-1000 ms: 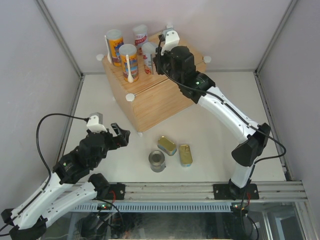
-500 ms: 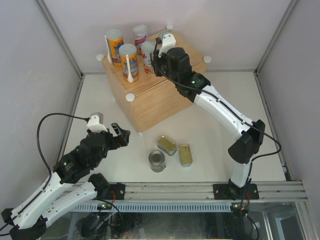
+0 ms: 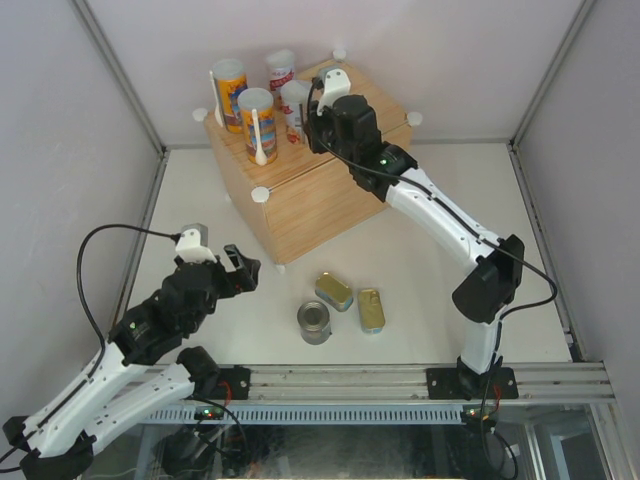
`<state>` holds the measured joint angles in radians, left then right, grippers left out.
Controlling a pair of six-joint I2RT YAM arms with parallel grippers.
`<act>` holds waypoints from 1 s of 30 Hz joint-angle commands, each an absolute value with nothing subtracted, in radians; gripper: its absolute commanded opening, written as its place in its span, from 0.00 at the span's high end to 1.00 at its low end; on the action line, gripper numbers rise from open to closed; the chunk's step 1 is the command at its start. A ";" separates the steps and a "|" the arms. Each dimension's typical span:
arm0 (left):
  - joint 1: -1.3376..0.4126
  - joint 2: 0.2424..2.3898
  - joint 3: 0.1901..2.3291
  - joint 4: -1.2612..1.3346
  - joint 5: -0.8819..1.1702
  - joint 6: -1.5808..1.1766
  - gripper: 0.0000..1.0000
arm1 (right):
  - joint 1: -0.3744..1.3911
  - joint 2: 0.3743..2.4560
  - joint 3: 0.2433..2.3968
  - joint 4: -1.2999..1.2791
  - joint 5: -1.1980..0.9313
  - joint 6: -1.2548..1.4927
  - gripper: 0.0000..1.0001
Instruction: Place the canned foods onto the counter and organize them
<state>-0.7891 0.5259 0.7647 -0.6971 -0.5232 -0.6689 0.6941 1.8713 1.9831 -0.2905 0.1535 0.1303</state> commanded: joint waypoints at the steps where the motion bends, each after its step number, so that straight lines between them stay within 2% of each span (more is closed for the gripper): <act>1: -0.781 0.532 0.758 -0.660 -0.544 -0.650 0.07 | 0.686 1.886 2.024 -0.257 0.143 0.147 0.84; 9: -0.781 0.525 0.756 -0.662 -0.544 -0.657 0.07 | 0.682 1.882 2.036 -0.267 0.144 0.150 0.83; 16: -0.781 0.514 0.757 -0.667 -0.541 -0.656 0.07 | 0.704 1.788 1.964 -0.270 0.167 0.132 0.77; 21: -0.781 0.497 0.747 -0.666 -0.530 -0.663 0.07 | 0.739 1.659 1.835 -0.273 0.201 0.127 0.64; 27: -0.781 0.482 0.731 -0.663 -0.514 -0.667 0.07 | 0.777 1.467 1.620 -0.329 0.232 0.178 0.36; 30: -0.781 0.481 0.721 -0.657 -0.504 -0.667 0.06 | 0.805 1.374 1.511 -0.356 0.252 0.200 0.29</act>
<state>-0.7868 0.4866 0.7448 -0.6922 -0.5194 -0.6701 0.7761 1.4899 1.6115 -0.3233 0.2077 0.1555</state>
